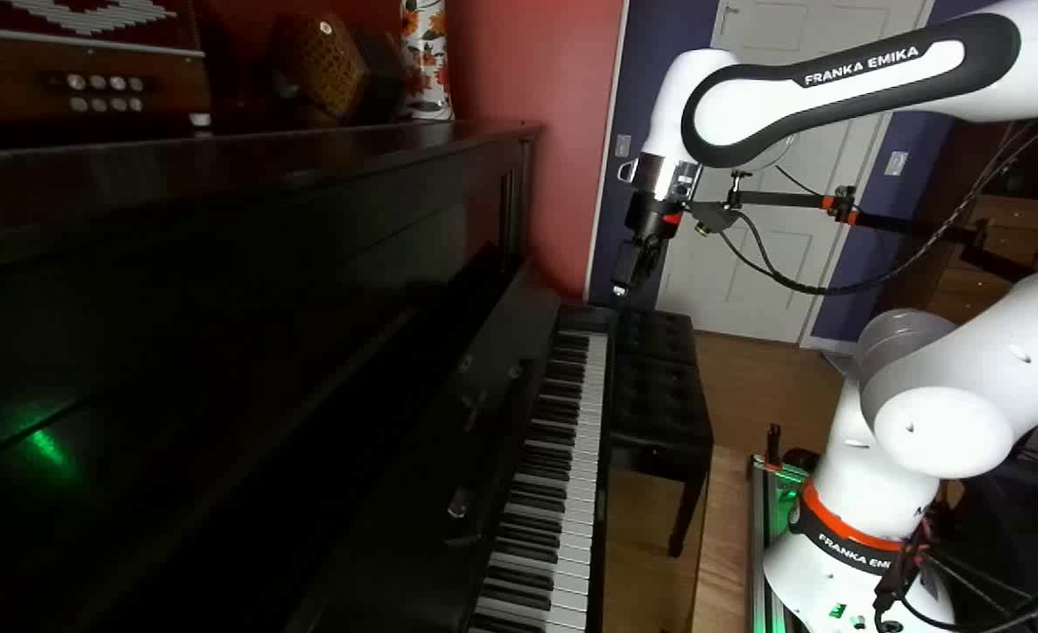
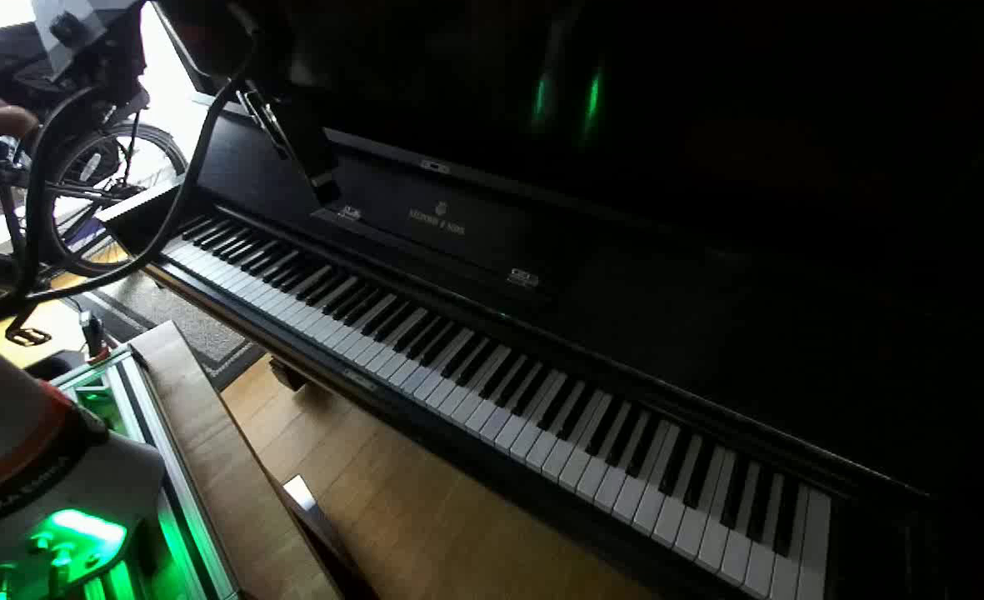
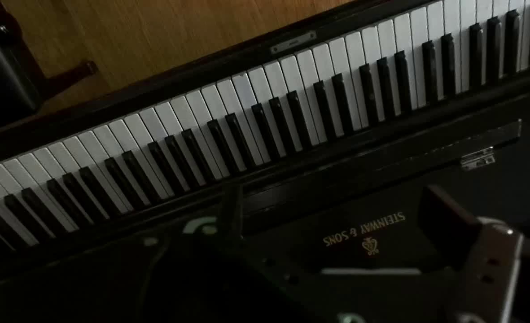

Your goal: Press one black key on the piano.

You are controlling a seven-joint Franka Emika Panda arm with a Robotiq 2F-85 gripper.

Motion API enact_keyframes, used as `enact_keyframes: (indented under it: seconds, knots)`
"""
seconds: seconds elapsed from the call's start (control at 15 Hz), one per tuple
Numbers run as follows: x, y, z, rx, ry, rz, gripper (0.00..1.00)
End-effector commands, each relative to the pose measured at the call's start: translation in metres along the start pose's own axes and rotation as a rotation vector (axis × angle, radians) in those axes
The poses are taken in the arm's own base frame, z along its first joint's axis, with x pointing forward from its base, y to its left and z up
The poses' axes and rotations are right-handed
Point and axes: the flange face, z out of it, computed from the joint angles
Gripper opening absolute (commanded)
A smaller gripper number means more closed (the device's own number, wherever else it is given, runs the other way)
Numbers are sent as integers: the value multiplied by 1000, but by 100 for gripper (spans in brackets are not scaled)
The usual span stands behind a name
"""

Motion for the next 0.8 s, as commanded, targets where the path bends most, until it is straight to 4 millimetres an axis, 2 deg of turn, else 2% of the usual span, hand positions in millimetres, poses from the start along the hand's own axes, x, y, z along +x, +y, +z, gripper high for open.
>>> enact_keyframes:
  seconds: [0.0, 0.2, 0.27, 0.4, 0.6, 0.67, 0.73]
  knots:
    - [0, 0, -1, 0, -1, 0, 100]
    - [0, 0, 0, 0, -2, 0, 100]
    - [2, -4, 12, 0, -37, -9, 100]
    - [1, -18, 58, 11, -136, -51, 100]
    - [-11, -32, 128, 28, -230, -118, 100]
    - [5, -32, 141, 31, -244, -135, 100]
    - [3, -31, 161, 13, -250, -143, 100]
